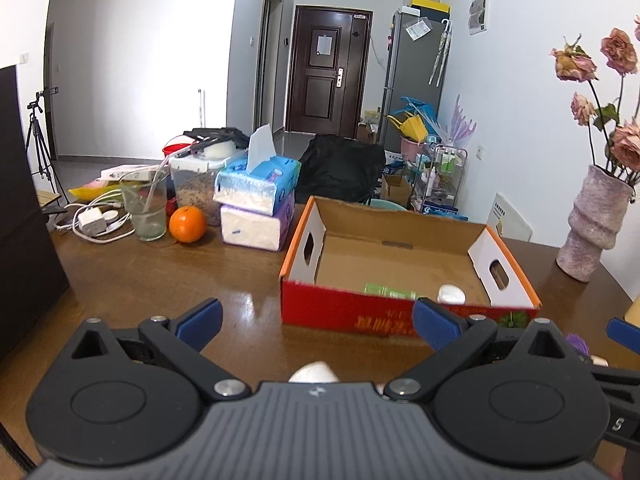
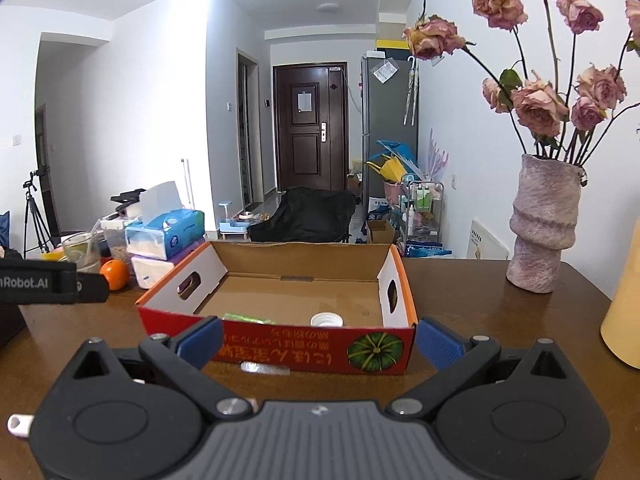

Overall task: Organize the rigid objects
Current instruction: 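Move both tools back over the table toward the remaining items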

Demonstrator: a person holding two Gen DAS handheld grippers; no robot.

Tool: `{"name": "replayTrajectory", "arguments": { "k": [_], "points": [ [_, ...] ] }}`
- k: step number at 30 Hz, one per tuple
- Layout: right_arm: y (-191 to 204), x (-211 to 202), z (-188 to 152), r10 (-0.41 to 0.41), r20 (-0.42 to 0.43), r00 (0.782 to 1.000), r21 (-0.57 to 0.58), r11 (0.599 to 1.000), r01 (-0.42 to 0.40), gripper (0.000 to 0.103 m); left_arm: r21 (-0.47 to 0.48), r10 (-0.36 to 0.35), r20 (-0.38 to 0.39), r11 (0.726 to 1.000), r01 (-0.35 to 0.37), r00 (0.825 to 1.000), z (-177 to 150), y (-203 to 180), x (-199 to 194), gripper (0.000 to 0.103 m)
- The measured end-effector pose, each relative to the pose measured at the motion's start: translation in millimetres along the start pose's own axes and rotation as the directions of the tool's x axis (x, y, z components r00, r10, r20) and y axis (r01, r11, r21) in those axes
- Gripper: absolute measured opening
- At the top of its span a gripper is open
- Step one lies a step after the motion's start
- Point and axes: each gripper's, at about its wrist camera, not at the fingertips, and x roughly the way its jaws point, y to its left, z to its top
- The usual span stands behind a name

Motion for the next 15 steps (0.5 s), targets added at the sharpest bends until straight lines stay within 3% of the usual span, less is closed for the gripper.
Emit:
{"name": "replayTrajectory", "arguments": {
  "k": [15],
  "points": [
    [5.2, -59.4, -42.3, -0.01, -0.025, 1.0, -0.009, 1.0, 0.01, 0.103, 0.032, -0.006, -0.01, 0.999, 0.006, 1.0, -46.8, 10.9, -61.2, 0.103]
  ]
}}
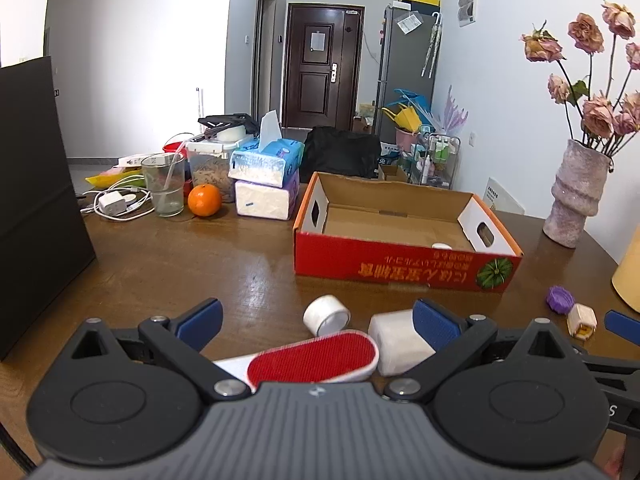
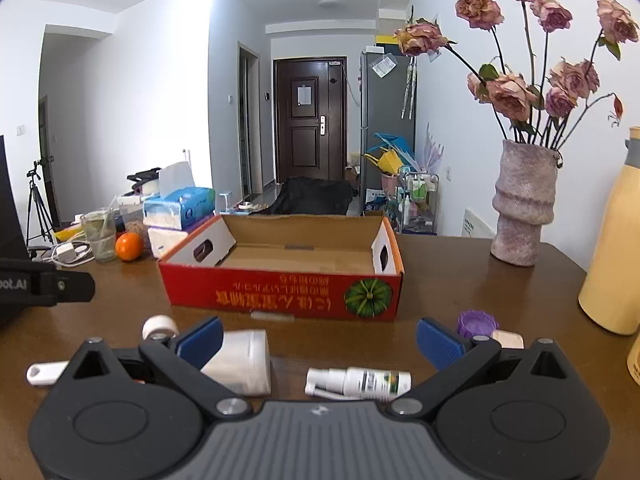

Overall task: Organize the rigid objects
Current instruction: 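Move both tools back over the table toward the remaining items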

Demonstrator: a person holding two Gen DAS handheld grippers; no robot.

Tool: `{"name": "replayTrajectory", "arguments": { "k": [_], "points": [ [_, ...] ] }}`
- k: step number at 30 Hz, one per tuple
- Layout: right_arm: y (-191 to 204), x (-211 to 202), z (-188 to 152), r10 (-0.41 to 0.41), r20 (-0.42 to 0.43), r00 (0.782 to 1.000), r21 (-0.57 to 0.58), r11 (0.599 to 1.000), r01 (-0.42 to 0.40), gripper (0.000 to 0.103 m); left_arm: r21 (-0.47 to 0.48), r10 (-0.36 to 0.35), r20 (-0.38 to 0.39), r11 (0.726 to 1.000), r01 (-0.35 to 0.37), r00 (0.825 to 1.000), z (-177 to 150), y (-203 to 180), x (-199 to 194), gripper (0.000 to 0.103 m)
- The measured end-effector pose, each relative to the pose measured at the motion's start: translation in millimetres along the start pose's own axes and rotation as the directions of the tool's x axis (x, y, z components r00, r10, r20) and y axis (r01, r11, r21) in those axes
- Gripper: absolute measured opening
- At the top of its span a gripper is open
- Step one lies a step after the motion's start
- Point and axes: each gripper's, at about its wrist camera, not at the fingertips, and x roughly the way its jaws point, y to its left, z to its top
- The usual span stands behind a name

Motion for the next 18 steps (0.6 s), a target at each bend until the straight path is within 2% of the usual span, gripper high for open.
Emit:
{"name": "replayTrajectory", "arguments": {
  "k": [9, 18],
  "points": [
    [4.4, -27.1, -26.5, -0.006, -0.026, 1.0, -0.023, 1.0, 0.006, 0.103, 0.023, -0.006, -0.022, 1.0, 0.007, 1.0, -26.5, 5.1, -20.4, 0.103],
    [9.9, -30.4, -56.0, -0.003, -0.108, 0.994, -0.04, 0.999, -0.002, 0.103, 0.036, 0.012, -0.081, 0.999, -0.009, 0.997, -54.0, 16.2, -20.6, 0.103]
  ]
}}
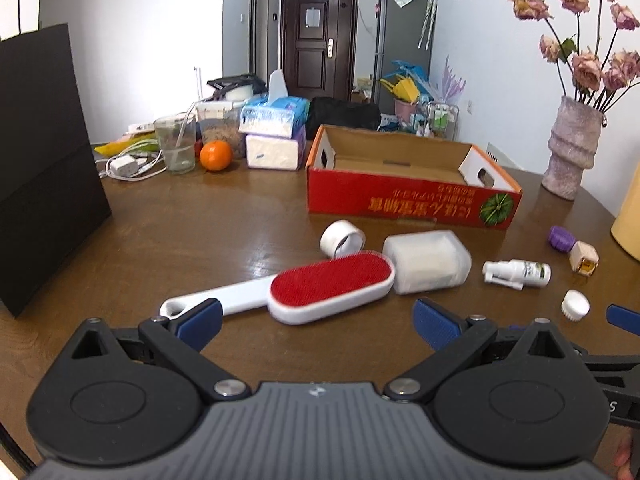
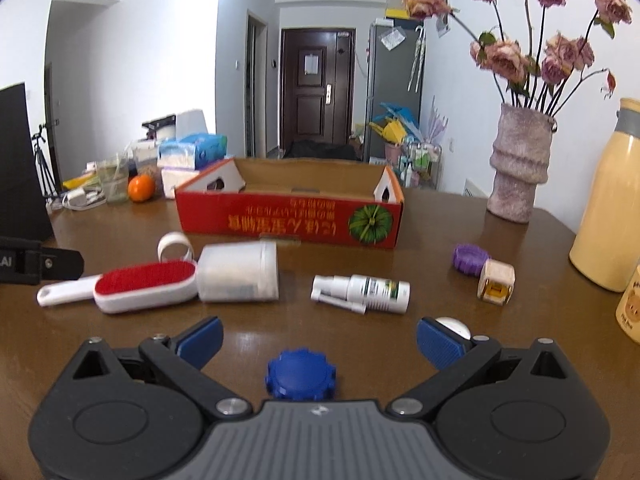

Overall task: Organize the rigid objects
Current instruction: 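Move both tools back over the table toward the remaining items, then grasp the blue cap with the right tool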

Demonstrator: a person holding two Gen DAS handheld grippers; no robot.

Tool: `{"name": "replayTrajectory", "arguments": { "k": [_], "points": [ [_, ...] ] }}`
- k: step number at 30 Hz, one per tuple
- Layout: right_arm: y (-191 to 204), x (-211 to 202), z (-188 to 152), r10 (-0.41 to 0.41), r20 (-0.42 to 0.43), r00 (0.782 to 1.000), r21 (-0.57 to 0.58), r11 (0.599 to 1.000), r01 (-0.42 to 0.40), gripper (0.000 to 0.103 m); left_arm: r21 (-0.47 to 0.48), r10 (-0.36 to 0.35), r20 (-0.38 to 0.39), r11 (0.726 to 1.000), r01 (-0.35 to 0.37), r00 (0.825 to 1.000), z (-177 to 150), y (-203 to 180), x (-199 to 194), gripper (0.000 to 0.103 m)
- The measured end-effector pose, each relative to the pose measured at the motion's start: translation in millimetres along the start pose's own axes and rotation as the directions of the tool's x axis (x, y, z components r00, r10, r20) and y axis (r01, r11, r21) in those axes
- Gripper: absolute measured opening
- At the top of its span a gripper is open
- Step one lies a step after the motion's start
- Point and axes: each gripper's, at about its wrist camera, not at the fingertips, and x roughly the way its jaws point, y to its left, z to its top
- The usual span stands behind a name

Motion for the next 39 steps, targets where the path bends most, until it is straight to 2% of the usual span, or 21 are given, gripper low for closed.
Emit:
{"name": "replayTrajectory", "arguments": {
  "k": [10, 14, 16, 19, 21, 30, 34, 39],
  "points": [
    [-0.6, 25.3, -18.3, -0.004, -0.093, 0.996, 0.021, 1.0, 0.006, 0.103, -0.031, 0.02, -0.043, 0.999, -0.021, 0.999, -11.9, 21.3, 8.8, 0.103],
    [-1.5, 38.4, -21.4, -0.031, -0.118, 0.993, 0.052, 0.998, 0.038, 0.101, -0.039, 0.019, -0.05, 0.999, -0.021, 0.999, -12.9, 26.9, 12.7, 0.103],
    [-2.5, 45.2, -23.2, -0.032, -0.137, 0.99, 0.067, 0.997, 0.041, 0.095, -0.038, 0.021, -0.052, 0.999, -0.023, 0.998, -12.7, 28.8, 15.2, 0.103],
    [-2.1, 52.2, -26.0, -0.02, -0.161, 0.987, 0.065, 0.997, 0.031, 0.075, -0.042, 0.023, -0.059, 0.999, -0.026, 0.998, -12.5, 32.3, 20.8, 0.103],
    [-0.1, 55.0, -27.8, -0.008, -0.173, 0.985, 0.06, 0.998, 0.019, 0.051, -0.045, 0.024, -0.064, 0.999, -0.026, 0.998, -12.7, 34.3, 24.6, 0.103],
    [-0.7, 51.5, -24.6, -0.025, -0.12, 0.992, 0.078, 0.996, 0.034, 0.05, -0.032, 0.026, -0.074, 0.999, -0.028, 0.997, -9.6, 43.8, 43.5, 0.103],
    [-2.1, 50.0, -18.7, -0.042, -0.082, 0.996, 0.09, 0.995, 0.05, 0.05, 0.026, 0.04, -0.069, 0.999, -0.039, 0.997, -5.0, 42.3, 56.4, 0.103],
    [-4.8, 53.6, -14.3, -0.059, -0.069, 0.996, 0.103, 0.993, 0.066, 0.05, 0.104, 0.018, -0.066, 0.995, -0.011, 0.998, -2.0, 44.2, 72.9, 0.103]
  ]
}}
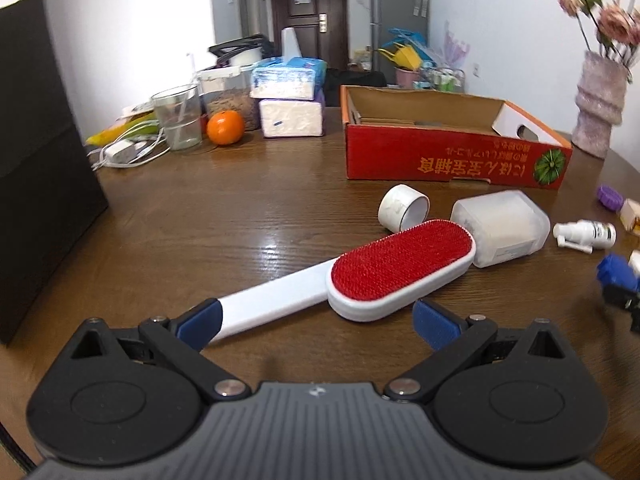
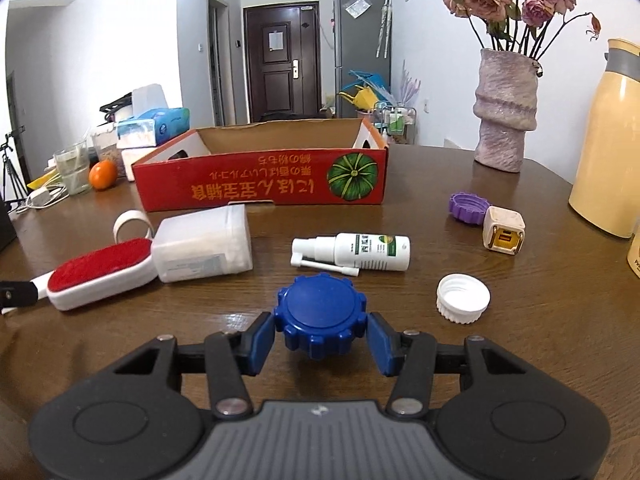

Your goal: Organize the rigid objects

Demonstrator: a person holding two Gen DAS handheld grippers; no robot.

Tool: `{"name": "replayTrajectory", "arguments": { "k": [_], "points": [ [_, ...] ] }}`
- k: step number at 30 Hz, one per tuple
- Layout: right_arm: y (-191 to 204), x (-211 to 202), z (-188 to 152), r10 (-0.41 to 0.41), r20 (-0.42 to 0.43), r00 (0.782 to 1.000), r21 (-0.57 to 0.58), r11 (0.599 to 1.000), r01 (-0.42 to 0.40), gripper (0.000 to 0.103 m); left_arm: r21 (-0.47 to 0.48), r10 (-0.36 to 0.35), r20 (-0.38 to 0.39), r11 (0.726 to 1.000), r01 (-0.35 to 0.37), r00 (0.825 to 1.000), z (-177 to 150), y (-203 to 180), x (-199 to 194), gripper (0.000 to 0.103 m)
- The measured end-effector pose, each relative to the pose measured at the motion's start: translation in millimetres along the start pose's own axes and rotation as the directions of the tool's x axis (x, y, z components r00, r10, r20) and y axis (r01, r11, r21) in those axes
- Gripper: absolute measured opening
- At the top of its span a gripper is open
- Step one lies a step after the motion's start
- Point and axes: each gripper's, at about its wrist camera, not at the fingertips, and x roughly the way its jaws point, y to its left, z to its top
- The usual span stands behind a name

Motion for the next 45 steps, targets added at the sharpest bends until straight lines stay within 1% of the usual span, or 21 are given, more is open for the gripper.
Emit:
{"name": "replayTrajectory", "arguments": {
  "k": [2, 5, 11, 14, 17, 21, 25, 26, 27, 28, 29, 30, 33, 36, 38, 40, 41, 42, 43, 44, 45],
  "points": [
    [-1.3, 1.8, 2.0, -0.008, 0.003, 1.0, 0.004, 1.0, 0.008, 0.05, 0.053, -0.009, -0.004, 0.999, 0.009, 1.0, 1.3, -2.6, 7.3, 0.103],
    [-3.5, 5.6, 6.0, -0.021, 0.009, 1.0, 0.011, 1.0, 0.021, 0.05, 0.091, -0.036, -0.011, 0.995, 0.037, 0.999, 3.9, -5.0, 15.9, 0.103],
    [-7.8, 12.3, 8.5, -0.039, 0.018, 0.999, 0.023, 0.999, 0.038, 0.05, 0.128, -0.104, -0.047, 0.986, 0.109, 0.993, 10.4, -7.8, 39.7, 0.103],
    [-11.1, 16.3, 8.5, -0.048, 0.018, 0.999, 0.032, 0.998, 0.048, 0.05, 0.127, -0.132, -0.061, 0.982, 0.138, 0.989, 13.9, -9.5, 53.1, 0.103],
    [-13.3, 20.3, 7.3, -0.041, 0.009, 0.999, 0.043, 0.998, 0.04, 0.05, 0.12, -0.157, -0.045, 0.98, 0.161, 0.987, 13.9, -10.1, 58.7, 0.103],
    [-13.0, 20.6, 6.2, -0.027, 0.011, 1.0, 0.043, 0.999, 0.026, 0.05, 0.117, -0.147, -0.042, 0.982, 0.151, 0.988, 8.3, -15.4, 52.5, 0.103],
    [-11.2, 20.8, 4.8, -0.02, 0.01, 1.0, 0.032, 0.999, 0.02, 0.05, 0.146, -0.099, -0.071, 0.983, 0.108, 0.993, -4.3, -36.3, 41.8, 0.103],
    [-11.1, 20.7, 4.8, -0.019, 0.01, 1.0, 0.031, 0.999, 0.018, 0.05, 0.13, -0.124, -0.107, 0.982, 0.137, 0.987, -8.0, -40.0, 41.5, 0.102],
    [-11.4, 20.3, 4.7, -0.016, 0.011, 1.0, 0.033, 0.999, 0.015, 0.05, 0.103, -0.155, -0.119, 0.98, 0.168, 0.981, -11.0, -40.6, 39.5, 0.102],
    [-11.8, 19.6, 4.7, -0.012, 0.013, 1.0, 0.036, 0.999, 0.012, 0.05, 0.091, -0.17, -0.132, 0.979, 0.182, 0.977, -13.2, -42.8, 36.8, 0.102],
    [-12.2, 18.8, 4.6, -0.009, 0.017, 1.0, 0.038, 0.999, 0.008, 0.05, 0.09, -0.167, -0.125, 0.98, 0.179, 0.978, -14.7, -44.5, 33.0, 0.102],
    [-12.7, 17.9, 4.6, -0.005, 0.02, 1.0, 0.041, 0.999, 0.005, 0.044, 0.091, -0.163, -0.101, 0.981, 0.172, 0.981, -14.8, -45.1, 27.8, 0.102],
    [-14.2, 15.6, 4.0, 0.014, 0.025, 1.0, 0.044, 0.999, -0.015, 0.042, 0.071, -0.142, -0.034, 0.987, 0.144, 0.989, -7.0, -37.0, 18.9, 0.102],
    [-14.3, 12.5, 3.1, 0.023, 0.035, 0.999, 0.038, 0.999, -0.024, 0.041, 0.058, -0.106, -0.013, 0.993, 0.106, 0.994, 3.0, -24.9, 21.8, 0.102],
    [-15.1, 12.0, 2.7, 0.029, 0.034, 0.999, 0.038, 0.999, -0.031, 0.041, 0.072, -0.096, -0.01, 0.993, 0.097, 0.995, 7.3, -18.1, 26.5, 0.102],
    [-16.7, 13.0, 2.7, 0.033, 0.024, 0.999, 0.042, 0.999, -0.034, 0.043, 0.094, -0.105, -0.005, 0.99, 0.105, 0.994, 9.6, -11.7, 31.1, 0.103],
    [-17.4, 13.4, 2.6, 0.031, 0.02, 0.999, 0.046, 0.998, -0.032, 0.05, 0.109, -0.113, -0.002, 0.988, 0.112, 0.994, 10.6, -9.9, 34.4, 0.103],
    [-18.0, 14.1, 2.8, 0.027, 0.016, 0.999, 0.051, 0.998, -0.028, 0.061, 0.127, -0.126, -0.001, 0.984, 0.125, 0.992, 11.3, -8.0, 37.9, 0.103],
    [-18.3, 14.9, 3.0, 0.023, 0.014, 1.0, 0.053, 0.998, -0.024, 0.066, 0.144, -0.138, -0.005, 0.98, 0.138, 0.99, 12.0, -6.0, 42.1, 0.103],
    [-18.1, 15.4, 3.0, 0.018, 0.014, 1.0, 0.052, 0.998, -0.019, 0.073, 0.152, -0.138, -0.01, 0.979, 0.138, 0.99, 12.8, -3.7, 46.3, 0.103],
    [-17.7, 16.0, 3.2, 0.014, 0.013, 1.0, 0.049, 0.999, -0.015, 0.075, 0.159, -0.144, -0.014, 0.977, 0.145, 0.989, 14.0, -1.8, 50.9, 0.103]
  ]
}}
